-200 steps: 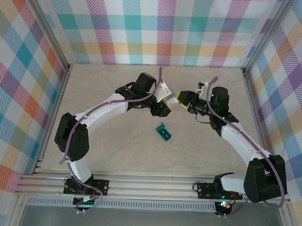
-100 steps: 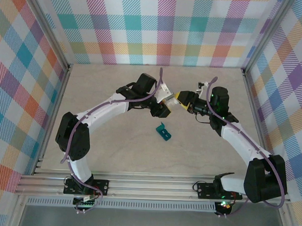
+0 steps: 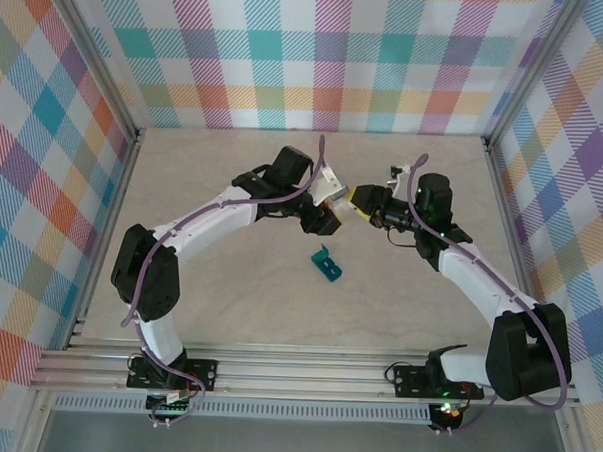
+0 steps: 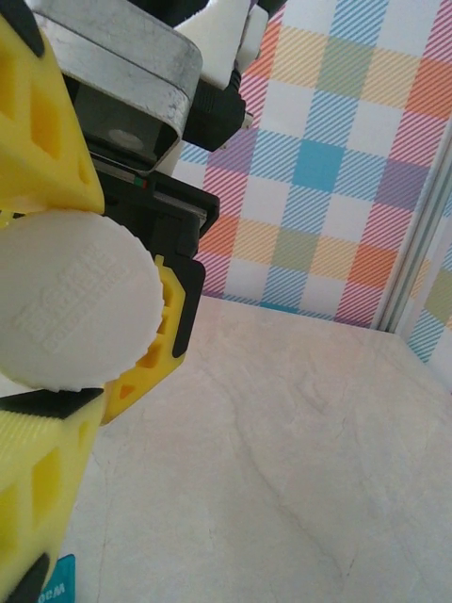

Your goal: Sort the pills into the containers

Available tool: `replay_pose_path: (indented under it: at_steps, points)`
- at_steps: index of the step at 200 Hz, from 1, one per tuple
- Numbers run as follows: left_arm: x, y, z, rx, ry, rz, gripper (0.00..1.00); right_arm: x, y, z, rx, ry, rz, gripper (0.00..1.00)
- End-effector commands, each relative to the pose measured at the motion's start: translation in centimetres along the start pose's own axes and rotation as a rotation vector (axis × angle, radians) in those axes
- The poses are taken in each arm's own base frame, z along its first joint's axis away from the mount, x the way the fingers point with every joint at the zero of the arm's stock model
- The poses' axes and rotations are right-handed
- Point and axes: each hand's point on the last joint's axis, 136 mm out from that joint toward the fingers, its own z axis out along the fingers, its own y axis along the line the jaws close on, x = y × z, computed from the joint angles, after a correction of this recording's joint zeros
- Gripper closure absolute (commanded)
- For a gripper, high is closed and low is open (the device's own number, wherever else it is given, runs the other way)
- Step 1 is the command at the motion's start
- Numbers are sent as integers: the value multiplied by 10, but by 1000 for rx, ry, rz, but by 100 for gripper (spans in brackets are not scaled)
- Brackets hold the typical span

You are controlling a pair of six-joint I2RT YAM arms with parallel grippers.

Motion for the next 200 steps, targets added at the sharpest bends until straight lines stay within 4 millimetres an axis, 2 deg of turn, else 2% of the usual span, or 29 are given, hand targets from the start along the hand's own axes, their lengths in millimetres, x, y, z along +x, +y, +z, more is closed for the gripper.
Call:
replay_pose_path:
  at_steps: [1,36,83,95,152,200]
  points:
    - [-19,-14,-5,46,-50,35,100,-4,13,1,-40,-5,-63,58]
    - [-30,-19,-15,89,-111,12,100,-2,9,-5,-31,-19,-135,70]
    - [-48,-22,-38,164,-227,-60,100,1,7,-13,-69,-37,-199,73]
    - [-58,-21,-44,176,-272,-52,100,2,9,-15,-78,-37,-217,73]
    - [-55,-22,-48,224,-270,-71,100,1,18,-27,-97,-30,-312,74]
    - [-53,-23,-47,238,-262,-75,100,4,19,-28,-92,1,-320,70]
